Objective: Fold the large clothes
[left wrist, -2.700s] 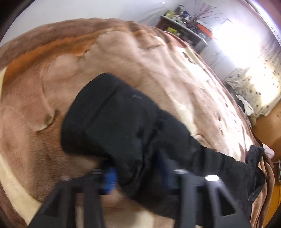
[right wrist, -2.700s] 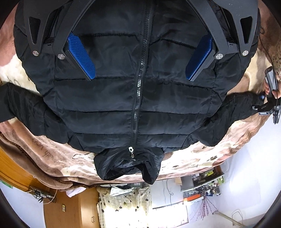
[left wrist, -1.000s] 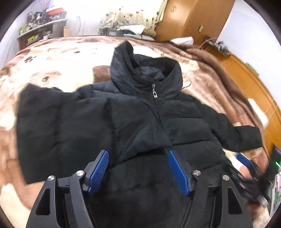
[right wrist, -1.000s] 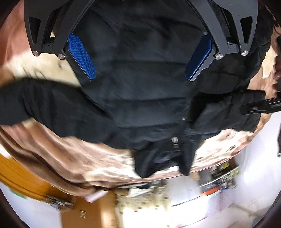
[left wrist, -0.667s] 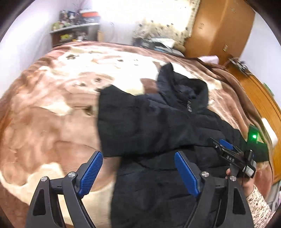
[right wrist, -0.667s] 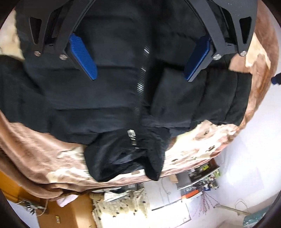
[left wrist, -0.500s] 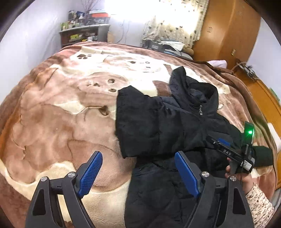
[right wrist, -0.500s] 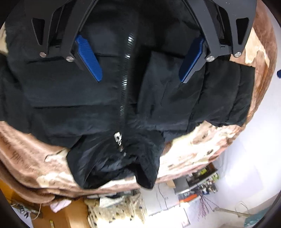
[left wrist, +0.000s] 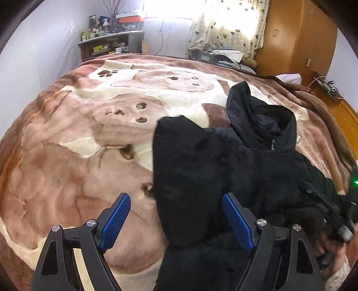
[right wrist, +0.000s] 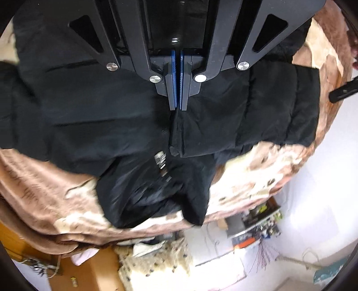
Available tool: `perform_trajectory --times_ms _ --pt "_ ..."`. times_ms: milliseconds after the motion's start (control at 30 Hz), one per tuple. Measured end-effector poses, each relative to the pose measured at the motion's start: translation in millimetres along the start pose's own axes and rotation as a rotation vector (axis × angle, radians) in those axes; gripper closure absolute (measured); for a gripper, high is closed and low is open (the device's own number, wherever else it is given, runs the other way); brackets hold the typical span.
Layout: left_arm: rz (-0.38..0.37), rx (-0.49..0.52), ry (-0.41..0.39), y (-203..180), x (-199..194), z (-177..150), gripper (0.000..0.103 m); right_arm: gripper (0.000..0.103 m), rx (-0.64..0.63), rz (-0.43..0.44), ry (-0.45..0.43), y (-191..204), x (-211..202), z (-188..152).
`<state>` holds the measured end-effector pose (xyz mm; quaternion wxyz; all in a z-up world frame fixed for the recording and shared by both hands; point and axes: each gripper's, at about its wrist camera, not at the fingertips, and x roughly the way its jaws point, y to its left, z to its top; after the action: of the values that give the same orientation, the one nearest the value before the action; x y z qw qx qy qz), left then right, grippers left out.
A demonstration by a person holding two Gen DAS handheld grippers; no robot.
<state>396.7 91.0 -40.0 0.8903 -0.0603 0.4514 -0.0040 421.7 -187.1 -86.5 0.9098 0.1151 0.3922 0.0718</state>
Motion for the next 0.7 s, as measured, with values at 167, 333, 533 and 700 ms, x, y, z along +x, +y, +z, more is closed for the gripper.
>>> perform_trajectory --times_ms 167,333,533,700 --pt "-0.001 0.006 0.009 -21.8 25.4 10.4 0.019 0.101 -0.008 -0.101 -0.088 -26.0 -35.5 8.3" --pt "0.038 0.023 0.069 -41.6 68.6 12.3 0.019 0.101 -0.009 -0.207 -0.035 -52.8 -27.8 2.5" --pt "0.058 -0.019 0.135 -41.1 114.4 12.3 0.019 0.101 0.019 -0.269 0.02 -84.9 -11.9 -9.3" --pt "0.059 -0.036 0.18 -38.5 140.8 8.6 0.013 0.101 0.015 -0.278 0.071 -93.6 5.6 -20.2"
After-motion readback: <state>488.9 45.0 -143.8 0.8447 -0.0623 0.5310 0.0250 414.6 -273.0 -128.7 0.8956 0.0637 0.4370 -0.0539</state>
